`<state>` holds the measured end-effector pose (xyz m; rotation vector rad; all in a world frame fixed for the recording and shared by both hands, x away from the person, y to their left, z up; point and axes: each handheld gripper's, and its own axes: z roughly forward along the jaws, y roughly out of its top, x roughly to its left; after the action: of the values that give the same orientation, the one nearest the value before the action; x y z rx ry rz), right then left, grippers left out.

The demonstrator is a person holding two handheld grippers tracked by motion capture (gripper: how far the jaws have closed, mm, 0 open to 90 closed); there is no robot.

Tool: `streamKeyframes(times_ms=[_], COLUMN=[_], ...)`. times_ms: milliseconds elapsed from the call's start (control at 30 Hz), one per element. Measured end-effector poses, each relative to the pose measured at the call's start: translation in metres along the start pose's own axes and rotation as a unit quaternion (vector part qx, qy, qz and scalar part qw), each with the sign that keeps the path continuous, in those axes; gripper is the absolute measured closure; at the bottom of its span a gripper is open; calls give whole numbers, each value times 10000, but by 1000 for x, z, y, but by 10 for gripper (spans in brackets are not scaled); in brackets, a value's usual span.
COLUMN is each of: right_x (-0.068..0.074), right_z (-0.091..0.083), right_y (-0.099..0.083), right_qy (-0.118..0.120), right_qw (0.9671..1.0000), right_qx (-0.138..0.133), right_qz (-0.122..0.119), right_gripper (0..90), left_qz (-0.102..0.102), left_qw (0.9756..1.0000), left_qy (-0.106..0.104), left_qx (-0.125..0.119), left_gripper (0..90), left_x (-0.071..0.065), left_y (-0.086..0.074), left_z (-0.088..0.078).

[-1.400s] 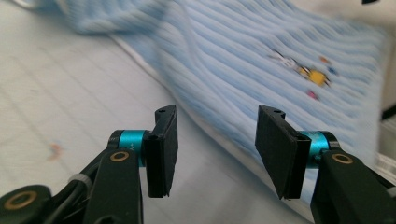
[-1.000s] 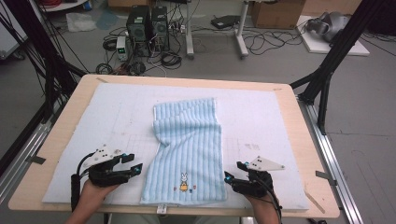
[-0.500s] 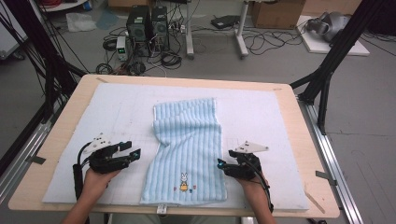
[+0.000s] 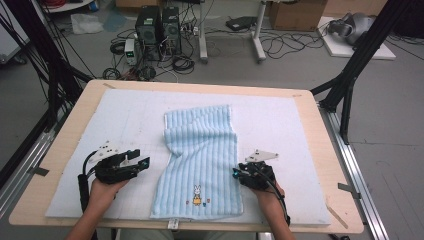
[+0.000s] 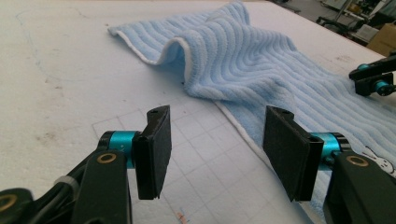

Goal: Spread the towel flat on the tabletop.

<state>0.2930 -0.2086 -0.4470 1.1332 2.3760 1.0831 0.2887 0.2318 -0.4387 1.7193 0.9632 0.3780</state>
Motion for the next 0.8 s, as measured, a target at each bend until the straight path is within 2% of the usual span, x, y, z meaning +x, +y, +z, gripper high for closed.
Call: streamKeyframes(times_ms=[67, 133, 267, 433, 467, 533, 633, 667, 800], right_x=[2, 4, 1, 0, 0, -1, -5, -8, -15], right_z=[-1, -2, -9, -23, -26, -30, -36, -37, -38], right_y=[-1, -1, -6, -12, -14, -16, -16, -16, -20], right_qy=[117, 155, 282, 265, 242, 260, 171, 55, -100], right_qw=[9999, 9998, 9996, 9992, 9993, 9996, 9993, 9989, 9979], right_qx=[16, 37, 46, 269, 244, 16, -332, -443, -546], right_qz=[-31, -99, -55, -134, -164, -141, 73, 142, 337], right_gripper=[842, 853, 860, 852, 817, 710, 586, 522, 473], left_qz=[27, 27, 36, 5, -6, 3, 10, -20, 29], left_qw=[10000, 10000, 10000, 10000, 10000, 10000, 10000, 10000, 9998], left_qy=[-16, -15, -26, -3, -7, -15, -49, -58, -118], left_qx=[11, 29, 24, 10, 4, 20, 30, 23, 130], left_gripper=[429, 431, 436, 440, 440, 440, 441, 441, 449], left_x=[-2, -2, -1, 2, 2, 3, 2, 1, -1], left_y=[0, -1, 0, 0, 0, 1, 1, 1, -1], left_z=[1, 2, 2, 2, 3, 4, 7, 8, 13])
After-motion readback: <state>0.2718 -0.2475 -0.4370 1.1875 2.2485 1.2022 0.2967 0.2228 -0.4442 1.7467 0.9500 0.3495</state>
